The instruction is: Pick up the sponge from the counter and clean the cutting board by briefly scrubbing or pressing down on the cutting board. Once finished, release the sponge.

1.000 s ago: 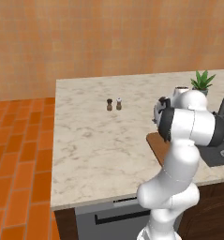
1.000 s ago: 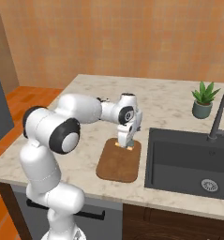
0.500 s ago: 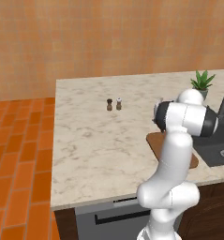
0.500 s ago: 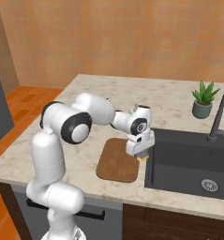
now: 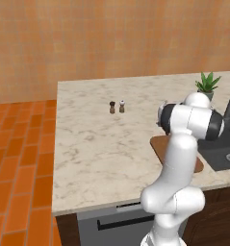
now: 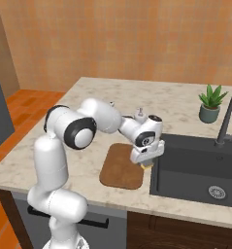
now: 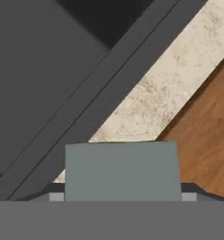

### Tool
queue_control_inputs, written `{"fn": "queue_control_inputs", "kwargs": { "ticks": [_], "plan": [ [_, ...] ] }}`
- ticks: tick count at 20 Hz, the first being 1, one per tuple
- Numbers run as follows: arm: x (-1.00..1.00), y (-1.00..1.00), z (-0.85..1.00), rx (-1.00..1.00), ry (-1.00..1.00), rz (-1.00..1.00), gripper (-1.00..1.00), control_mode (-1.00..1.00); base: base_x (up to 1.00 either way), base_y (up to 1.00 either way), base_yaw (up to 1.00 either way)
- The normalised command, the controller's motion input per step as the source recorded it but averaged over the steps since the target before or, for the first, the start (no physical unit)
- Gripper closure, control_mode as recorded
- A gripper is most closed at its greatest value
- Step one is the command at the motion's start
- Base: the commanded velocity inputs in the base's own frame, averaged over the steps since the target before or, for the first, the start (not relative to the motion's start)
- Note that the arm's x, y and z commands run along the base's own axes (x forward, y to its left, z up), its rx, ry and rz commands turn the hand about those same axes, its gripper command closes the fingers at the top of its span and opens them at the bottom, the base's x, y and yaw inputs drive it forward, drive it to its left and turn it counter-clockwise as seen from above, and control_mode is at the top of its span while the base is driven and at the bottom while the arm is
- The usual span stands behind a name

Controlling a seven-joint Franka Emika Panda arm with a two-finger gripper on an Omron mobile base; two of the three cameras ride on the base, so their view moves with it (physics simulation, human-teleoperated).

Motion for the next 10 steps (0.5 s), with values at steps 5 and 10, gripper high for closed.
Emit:
{"fn": "queue_control_inputs", "kwargs": {
  "ticks": [5, 10],
  "plan": [
    [-0.21, 0.99, -0.49, 0.11, -0.27, -0.25, 1.0, -1.0, 0.0, 0.0, 0.0],
    [-0.02, 1.0, -0.01, 0.07, -0.08, -0.17, 1.0, -1.0, 0.0, 0.0, 0.0]
  ]
}}
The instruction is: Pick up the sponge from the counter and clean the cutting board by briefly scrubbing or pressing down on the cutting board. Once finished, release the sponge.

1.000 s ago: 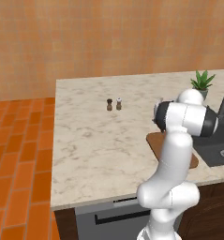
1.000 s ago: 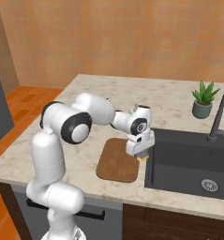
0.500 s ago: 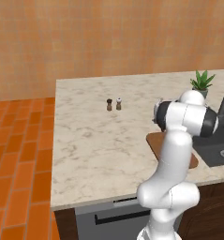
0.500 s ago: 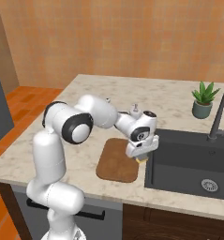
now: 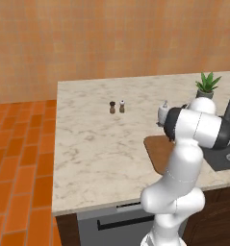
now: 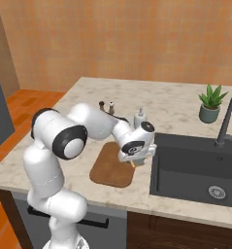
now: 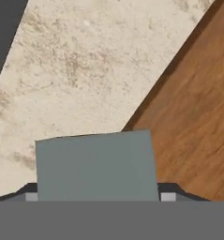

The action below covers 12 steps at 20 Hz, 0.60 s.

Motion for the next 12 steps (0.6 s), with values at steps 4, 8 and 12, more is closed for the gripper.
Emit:
{"fn": "queue_control_inputs", "kwargs": {
  "ticks": [4, 8, 12],
  "plan": [
    [-0.06, 1.0, 0.02, 0.0, 0.0, -0.15, 1.0, -1.0, 0.0, 0.0, 0.0],
    [-0.01, 0.97, 0.53, 0.0, 0.02, -0.2, 1.0, -1.0, 0.0, 0.0, 0.0],
    [0.0, 0.69, -0.35, -0.03, 0.28, -0.21, 1.0, -1.0, 0.0, 0.0, 0.0]
  ]
}}
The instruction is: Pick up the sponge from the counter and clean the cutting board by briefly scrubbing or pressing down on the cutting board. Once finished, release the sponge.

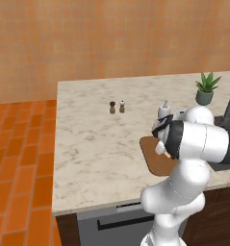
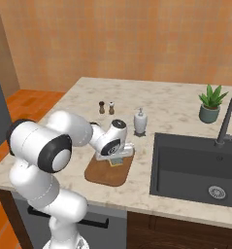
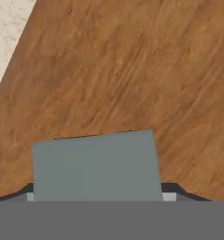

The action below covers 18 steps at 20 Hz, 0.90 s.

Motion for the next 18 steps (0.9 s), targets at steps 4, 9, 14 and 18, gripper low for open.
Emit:
{"fn": "queue_control_inputs", "kwargs": {
  "ticks": [4, 9, 14, 18],
  "plan": [
    [0.01, 0.18, -1.0, -0.09, 0.4, -0.27, 1.0, -1.0, 0.0, 0.0, 0.0],
    [-0.28, 0.91, 0.21, 0.09, -0.01, -0.18, 1.0, -1.0, 0.0, 0.0, 0.0],
    [0.39, 0.3, 0.4, -0.12, -0.07, -0.08, 1.0, -1.0, 0.0, 0.0, 0.0],
    [0.88, -0.73, -0.12, -0.34, 0.36, 0.1, 1.0, -1.0, 0.0, 0.0, 0.0]
  ]
}}
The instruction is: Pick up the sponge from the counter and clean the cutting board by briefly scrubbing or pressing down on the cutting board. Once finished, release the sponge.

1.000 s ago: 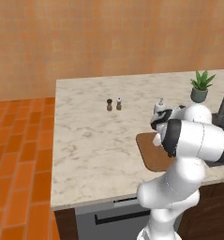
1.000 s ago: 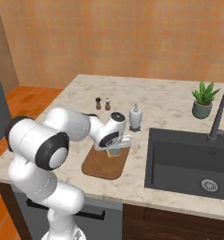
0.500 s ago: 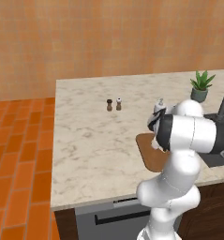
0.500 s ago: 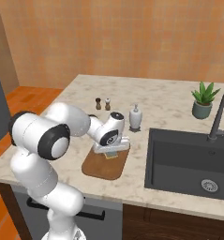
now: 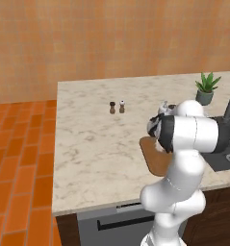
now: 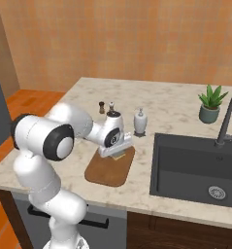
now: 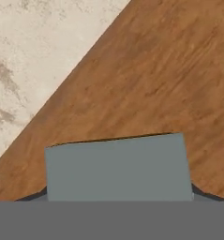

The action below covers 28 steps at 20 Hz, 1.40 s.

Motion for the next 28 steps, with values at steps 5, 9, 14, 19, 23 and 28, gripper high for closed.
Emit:
{"fn": "queue_control_inputs", "kwargs": {
  "ticks": [5, 9, 14, 19, 23, 28],
  "plan": [
    [0.6, -0.96, -0.82, -0.05, 0.51, 0.13, 1.0, -1.0, 0.0, 0.0, 0.0],
    [-0.2, -0.06, -1.0, 0.0, 0.19, 0.23, 1.0, -1.0, 0.0, 0.0, 0.0],
    [-1.0, 0.33, -1.0, -0.04, -0.12, -0.07, 1.0, -1.0, 0.0, 0.0, 0.0],
    [-1.0, 0.34, -1.0, -0.33, -0.21, -0.38, 1.0, -1.0, 0.0, 0.0, 0.0],
    [-0.79, 0.03, -0.54, -0.87, 0.47, -0.2, 1.0, -1.0, 0.0, 0.0, 0.0],
    [-0.98, -0.26, -0.83, -0.63, 0.6, -0.09, 1.0, -1.0, 0.0, 0.0, 0.0]
  ]
}}
